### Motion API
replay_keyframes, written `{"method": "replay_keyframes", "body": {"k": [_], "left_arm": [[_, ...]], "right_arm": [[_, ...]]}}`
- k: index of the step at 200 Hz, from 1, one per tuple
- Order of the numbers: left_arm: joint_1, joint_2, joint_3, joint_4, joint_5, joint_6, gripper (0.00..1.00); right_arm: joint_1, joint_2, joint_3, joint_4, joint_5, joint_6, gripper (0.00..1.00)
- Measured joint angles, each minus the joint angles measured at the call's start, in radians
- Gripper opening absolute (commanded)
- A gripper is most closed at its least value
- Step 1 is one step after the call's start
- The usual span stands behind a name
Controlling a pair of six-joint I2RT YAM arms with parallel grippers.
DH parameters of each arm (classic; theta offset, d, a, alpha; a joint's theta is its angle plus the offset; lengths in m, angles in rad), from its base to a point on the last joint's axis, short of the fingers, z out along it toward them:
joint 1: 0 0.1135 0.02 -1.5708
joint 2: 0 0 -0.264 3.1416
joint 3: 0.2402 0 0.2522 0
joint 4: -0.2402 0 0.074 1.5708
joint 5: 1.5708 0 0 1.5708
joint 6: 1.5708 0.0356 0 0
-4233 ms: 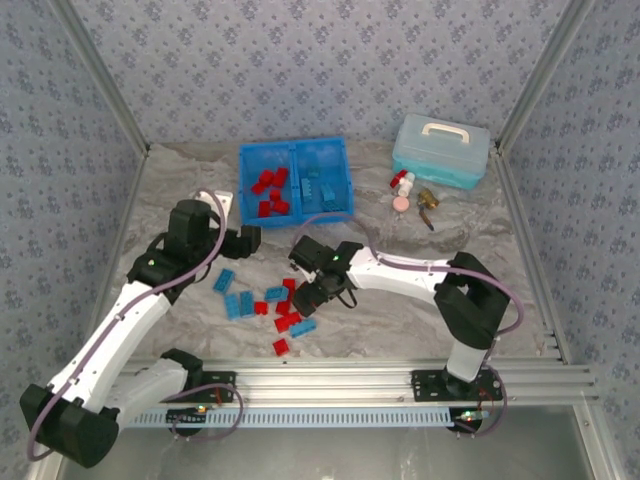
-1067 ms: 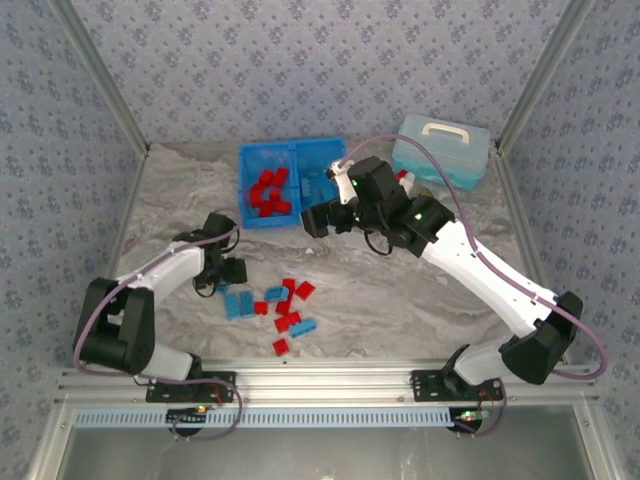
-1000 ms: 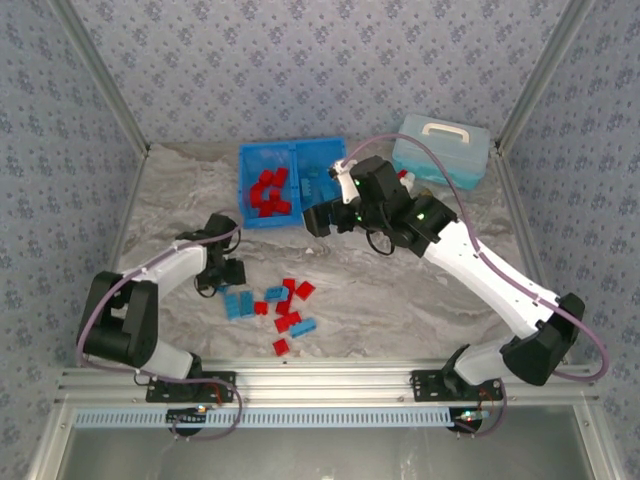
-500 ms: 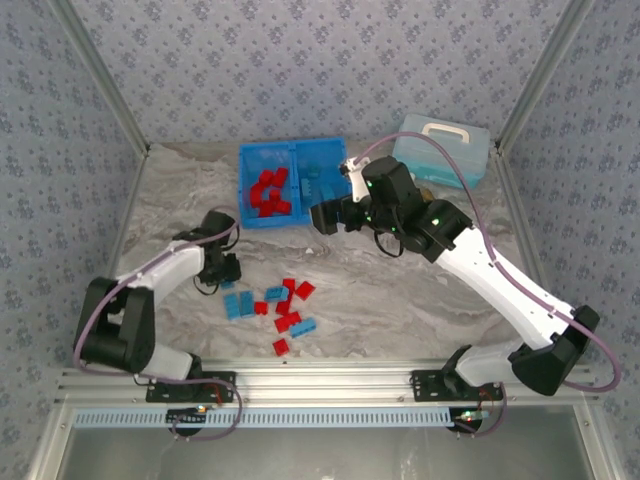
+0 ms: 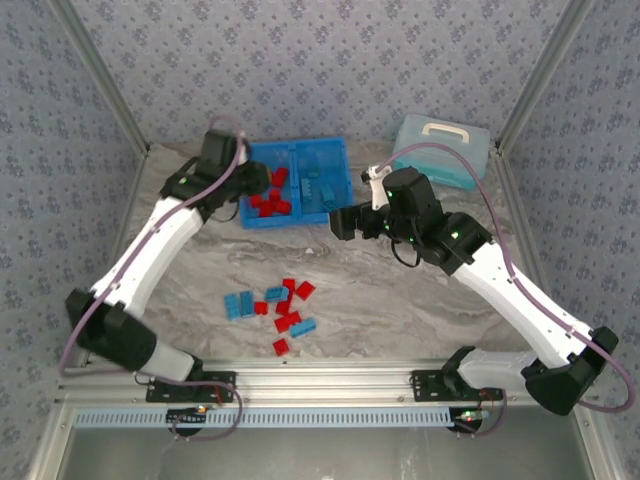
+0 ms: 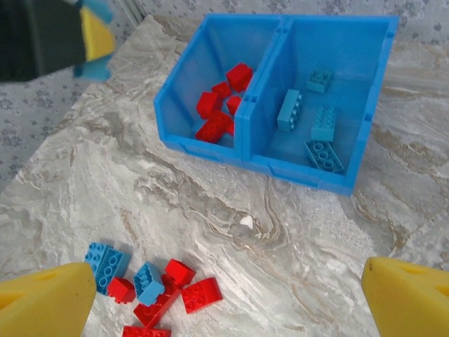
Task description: Sort the legos into containers by color
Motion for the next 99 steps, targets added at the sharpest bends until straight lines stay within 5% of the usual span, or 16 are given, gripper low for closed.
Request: {"method": "replay_keyframes", "body": {"k": [64,99], "left_arm": [[-0.119,0.540,0.518,-0.081,-0.046,0.032,0.18],[-0.121,0.808,0.827,-0.162,-0.071,0.039,0.29]], "right_arm": [[-0.021,-0.130,-0.077,-0.045,0.027,0.026,1.00],[-0.035,-0.188,-0.100,-0.064,0.039,0.041,1.00]]}}
